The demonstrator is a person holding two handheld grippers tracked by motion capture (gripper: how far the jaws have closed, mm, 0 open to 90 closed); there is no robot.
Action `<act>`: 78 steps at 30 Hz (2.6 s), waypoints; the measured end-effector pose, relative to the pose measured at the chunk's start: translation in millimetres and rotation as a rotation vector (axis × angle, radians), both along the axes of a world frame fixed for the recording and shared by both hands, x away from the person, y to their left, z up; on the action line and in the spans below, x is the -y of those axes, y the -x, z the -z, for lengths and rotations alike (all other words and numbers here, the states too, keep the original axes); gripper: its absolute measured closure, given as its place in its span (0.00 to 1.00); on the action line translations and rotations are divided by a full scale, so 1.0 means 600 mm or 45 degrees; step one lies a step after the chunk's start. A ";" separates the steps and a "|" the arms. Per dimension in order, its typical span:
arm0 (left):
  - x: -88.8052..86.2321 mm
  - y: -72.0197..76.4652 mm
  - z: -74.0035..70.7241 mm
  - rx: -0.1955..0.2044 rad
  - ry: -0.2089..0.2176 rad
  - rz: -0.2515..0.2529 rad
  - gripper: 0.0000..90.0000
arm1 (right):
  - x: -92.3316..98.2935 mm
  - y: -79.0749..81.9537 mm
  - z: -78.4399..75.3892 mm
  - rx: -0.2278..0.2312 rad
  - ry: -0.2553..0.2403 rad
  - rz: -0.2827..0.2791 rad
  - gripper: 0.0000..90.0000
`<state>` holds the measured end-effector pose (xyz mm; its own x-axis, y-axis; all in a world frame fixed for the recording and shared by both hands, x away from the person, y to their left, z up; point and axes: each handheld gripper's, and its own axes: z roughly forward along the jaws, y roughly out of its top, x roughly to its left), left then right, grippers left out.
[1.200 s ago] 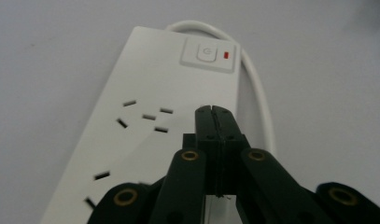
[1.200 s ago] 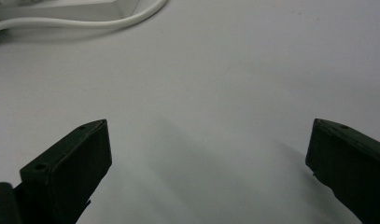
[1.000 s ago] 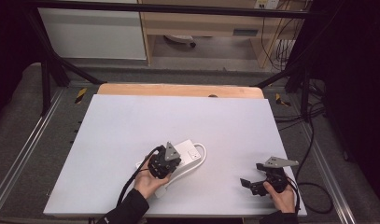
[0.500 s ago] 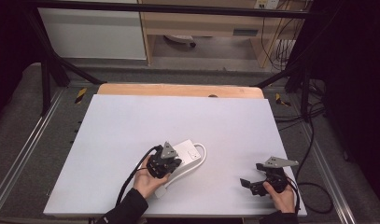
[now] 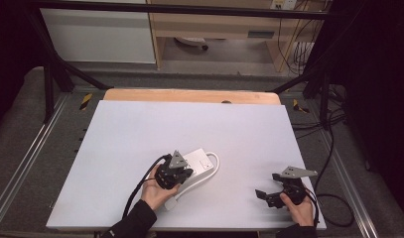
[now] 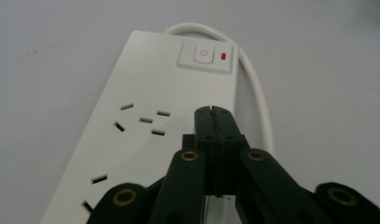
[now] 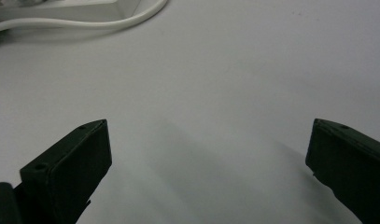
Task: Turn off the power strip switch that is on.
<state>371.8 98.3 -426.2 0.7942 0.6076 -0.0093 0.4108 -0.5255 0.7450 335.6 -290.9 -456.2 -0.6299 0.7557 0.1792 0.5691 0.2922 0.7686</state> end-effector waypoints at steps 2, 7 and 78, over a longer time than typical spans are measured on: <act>-0.002 0.001 -0.003 -0.004 0.005 0.003 1.00 | 0.000 0.000 0.000 -0.001 -0.001 0.000 0.01; -0.010 0.003 -0.012 -0.014 0.026 -0.002 0.99 | 0.000 0.000 0.000 -0.001 -0.001 0.001 0.01; -0.302 0.065 0.027 0.019 -0.032 -0.395 0.06 | -0.001 0.001 0.000 -0.004 0.006 0.005 0.01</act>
<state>333.0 279.7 -442.2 0.5705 0.8211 0.0188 0.5436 -0.3947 0.7408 335.0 -290.3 -456.1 -0.6264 0.7591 0.1772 0.5725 0.2938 0.7654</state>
